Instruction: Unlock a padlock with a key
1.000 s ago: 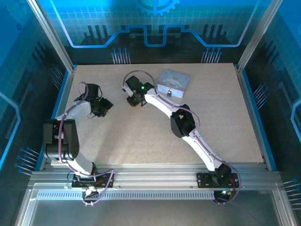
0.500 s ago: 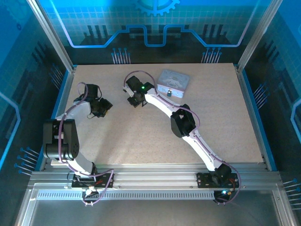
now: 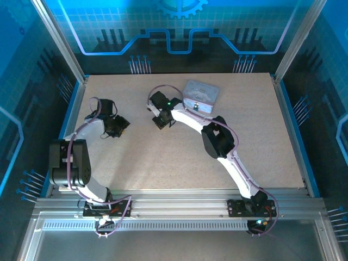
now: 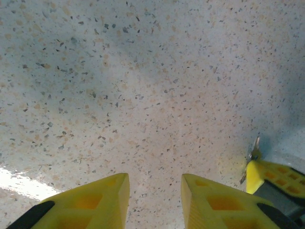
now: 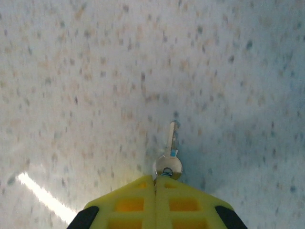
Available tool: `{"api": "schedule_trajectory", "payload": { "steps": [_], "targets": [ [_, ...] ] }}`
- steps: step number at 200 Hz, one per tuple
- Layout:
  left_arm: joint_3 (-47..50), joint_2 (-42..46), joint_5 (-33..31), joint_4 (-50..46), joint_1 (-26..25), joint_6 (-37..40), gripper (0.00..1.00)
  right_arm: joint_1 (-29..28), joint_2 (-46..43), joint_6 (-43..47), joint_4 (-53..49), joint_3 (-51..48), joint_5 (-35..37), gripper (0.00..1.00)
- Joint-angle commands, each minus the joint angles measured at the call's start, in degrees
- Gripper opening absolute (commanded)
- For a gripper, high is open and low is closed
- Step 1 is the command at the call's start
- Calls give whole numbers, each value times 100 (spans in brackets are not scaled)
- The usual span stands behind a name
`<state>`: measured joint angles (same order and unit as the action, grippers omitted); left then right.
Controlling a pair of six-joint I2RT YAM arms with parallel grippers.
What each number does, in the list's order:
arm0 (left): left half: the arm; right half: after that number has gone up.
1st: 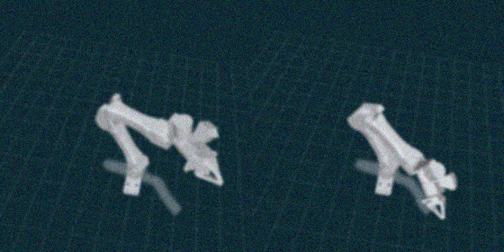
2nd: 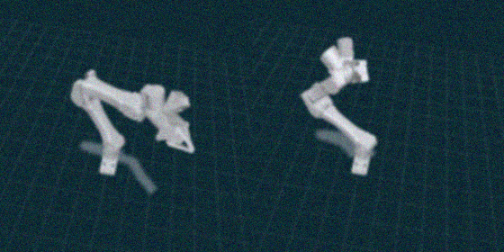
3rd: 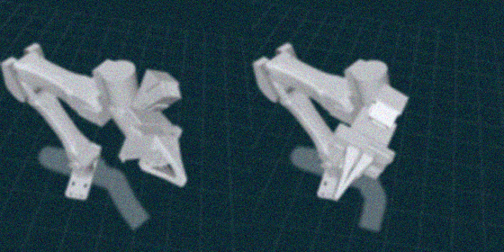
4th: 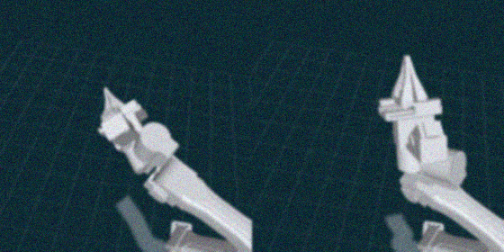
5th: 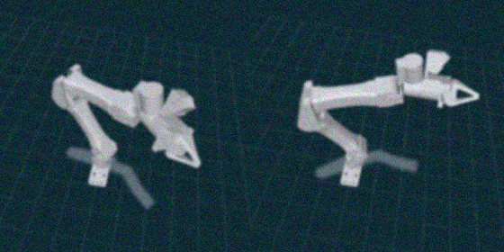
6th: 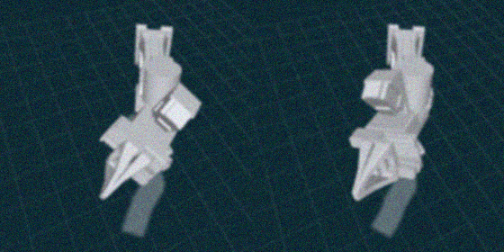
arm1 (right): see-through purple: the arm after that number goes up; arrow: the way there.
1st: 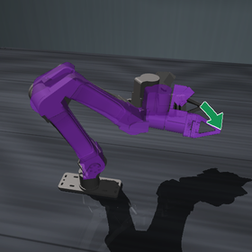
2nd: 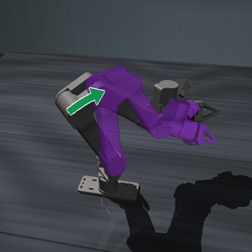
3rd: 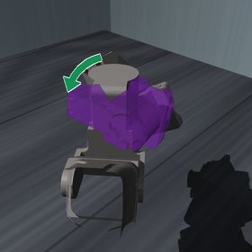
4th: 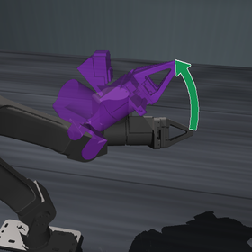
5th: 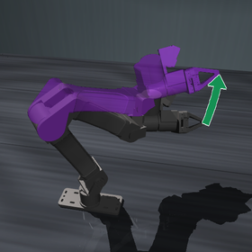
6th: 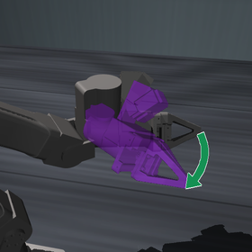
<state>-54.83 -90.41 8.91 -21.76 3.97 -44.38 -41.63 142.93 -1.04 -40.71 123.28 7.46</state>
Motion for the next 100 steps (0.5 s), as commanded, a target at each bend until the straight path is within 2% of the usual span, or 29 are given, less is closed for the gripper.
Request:
{"api": "schedule_trajectory", "payload": {
  "steps": [1,39,64,100],
  "targets": [
    [74,226,172,-56,60,143,35,-71,-383,-72,-100,-876,60,3],
    [172,406,221,-58,60,122,34,-219,-1369,-278,372,-2374,32,3],
    [273,547,234,-55,61,120,34,-239,-1707,-459,286,-2722,39,5],
    [324,661,243,-54,60,160,34,-240,-1864,-1165,-305,-2446,274,24]
  ]
}}
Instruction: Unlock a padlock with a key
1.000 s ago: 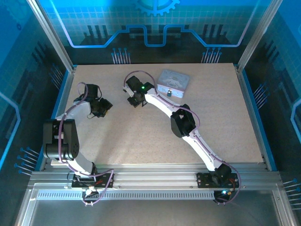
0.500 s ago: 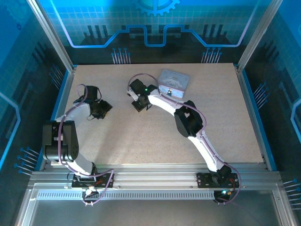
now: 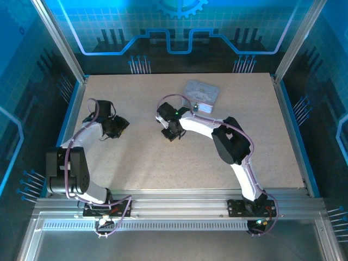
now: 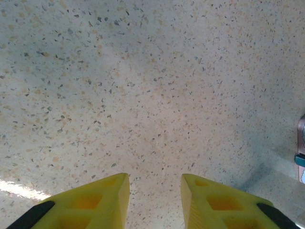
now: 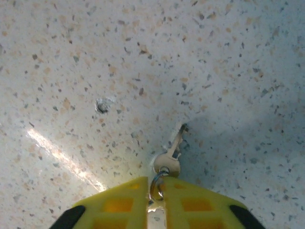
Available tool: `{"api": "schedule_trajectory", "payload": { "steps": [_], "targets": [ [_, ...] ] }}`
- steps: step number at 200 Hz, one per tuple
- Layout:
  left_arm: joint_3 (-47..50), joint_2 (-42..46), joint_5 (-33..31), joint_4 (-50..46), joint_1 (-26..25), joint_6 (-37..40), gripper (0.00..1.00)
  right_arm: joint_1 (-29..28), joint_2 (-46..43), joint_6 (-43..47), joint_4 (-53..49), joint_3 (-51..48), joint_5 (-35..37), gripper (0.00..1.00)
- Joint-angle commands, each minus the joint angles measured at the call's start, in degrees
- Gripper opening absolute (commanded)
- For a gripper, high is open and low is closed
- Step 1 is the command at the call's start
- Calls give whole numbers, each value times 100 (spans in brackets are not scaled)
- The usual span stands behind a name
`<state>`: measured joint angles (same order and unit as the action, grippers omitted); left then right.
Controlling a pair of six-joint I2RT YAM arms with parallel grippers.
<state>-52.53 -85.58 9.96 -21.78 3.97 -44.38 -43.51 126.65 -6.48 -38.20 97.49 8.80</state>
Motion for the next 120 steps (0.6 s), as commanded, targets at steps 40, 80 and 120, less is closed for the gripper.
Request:
{"api": "schedule_trajectory", "payload": {
  "steps": [40,80,120],
  "targets": [
    [20,191,141,-118,63,254,34,-68,-369,-1272,-913,403,403,33],
    [40,246,109,-100,60,281,35,-94,-137,-1409,-1072,967,319,35],
    [148,220,232,12,63,219,34,-140,391,-1507,-1480,1763,179,37]
  ]
}}
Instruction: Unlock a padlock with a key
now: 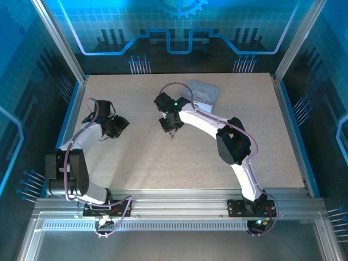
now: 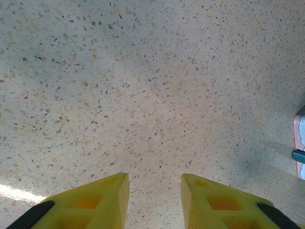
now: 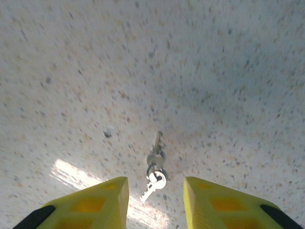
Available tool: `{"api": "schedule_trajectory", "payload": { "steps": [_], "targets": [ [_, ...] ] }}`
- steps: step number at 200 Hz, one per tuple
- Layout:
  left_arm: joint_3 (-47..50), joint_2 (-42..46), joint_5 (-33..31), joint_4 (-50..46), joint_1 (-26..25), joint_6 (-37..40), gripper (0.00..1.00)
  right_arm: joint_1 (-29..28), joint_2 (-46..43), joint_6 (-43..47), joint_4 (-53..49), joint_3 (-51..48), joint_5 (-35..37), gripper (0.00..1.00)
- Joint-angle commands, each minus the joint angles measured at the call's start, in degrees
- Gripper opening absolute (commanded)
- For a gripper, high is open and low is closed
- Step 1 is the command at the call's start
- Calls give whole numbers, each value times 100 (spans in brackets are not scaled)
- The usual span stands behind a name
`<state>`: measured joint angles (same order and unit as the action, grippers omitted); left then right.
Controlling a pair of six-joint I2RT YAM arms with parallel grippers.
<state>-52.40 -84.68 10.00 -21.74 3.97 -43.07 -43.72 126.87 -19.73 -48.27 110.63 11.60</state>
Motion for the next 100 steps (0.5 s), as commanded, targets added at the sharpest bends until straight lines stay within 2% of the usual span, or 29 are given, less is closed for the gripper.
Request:
{"api": "schedule_trajectory", "payload": {
  "steps": [1,100],
  "targets": [
    [139,129,238,14,61,88,35,-114,380,-173,-486,468,-112,37],
    [325,263,204,-21,60,193,35,-140,803,224,-831,631,-391,31]
  ]
}}
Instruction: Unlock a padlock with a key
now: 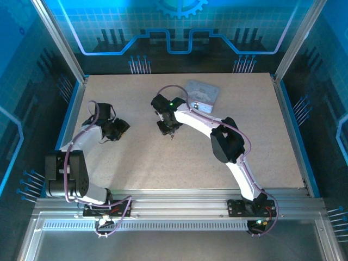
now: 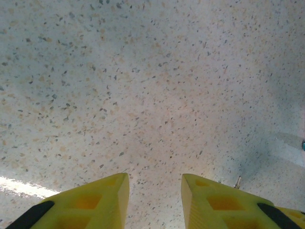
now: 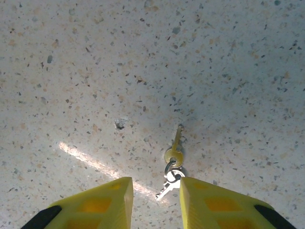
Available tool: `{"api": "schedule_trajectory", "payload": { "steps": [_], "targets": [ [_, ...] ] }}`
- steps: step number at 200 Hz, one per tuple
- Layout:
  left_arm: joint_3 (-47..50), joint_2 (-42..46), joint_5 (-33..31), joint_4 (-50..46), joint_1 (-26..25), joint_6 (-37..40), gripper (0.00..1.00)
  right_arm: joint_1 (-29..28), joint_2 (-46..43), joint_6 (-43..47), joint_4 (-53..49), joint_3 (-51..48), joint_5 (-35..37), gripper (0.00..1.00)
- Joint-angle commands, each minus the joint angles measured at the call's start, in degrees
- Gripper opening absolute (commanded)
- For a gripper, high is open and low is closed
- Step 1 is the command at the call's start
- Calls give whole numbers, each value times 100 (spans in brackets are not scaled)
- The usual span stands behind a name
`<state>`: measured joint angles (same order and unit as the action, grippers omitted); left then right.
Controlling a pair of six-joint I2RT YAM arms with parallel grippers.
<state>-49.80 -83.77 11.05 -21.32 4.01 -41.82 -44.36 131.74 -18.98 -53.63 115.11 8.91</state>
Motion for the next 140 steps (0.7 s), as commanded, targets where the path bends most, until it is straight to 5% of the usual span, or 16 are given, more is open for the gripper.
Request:
{"api": "schedule_trajectory", "payload": {
  "steps": [1,140],
  "targets": [
    [66,174,99,-64,56,69,35,-79,325,158,-301,194,-115,31],
    [250,299,33,-60,56,98,35,-33,680,316,-573,276,251,29]
  ]
}}
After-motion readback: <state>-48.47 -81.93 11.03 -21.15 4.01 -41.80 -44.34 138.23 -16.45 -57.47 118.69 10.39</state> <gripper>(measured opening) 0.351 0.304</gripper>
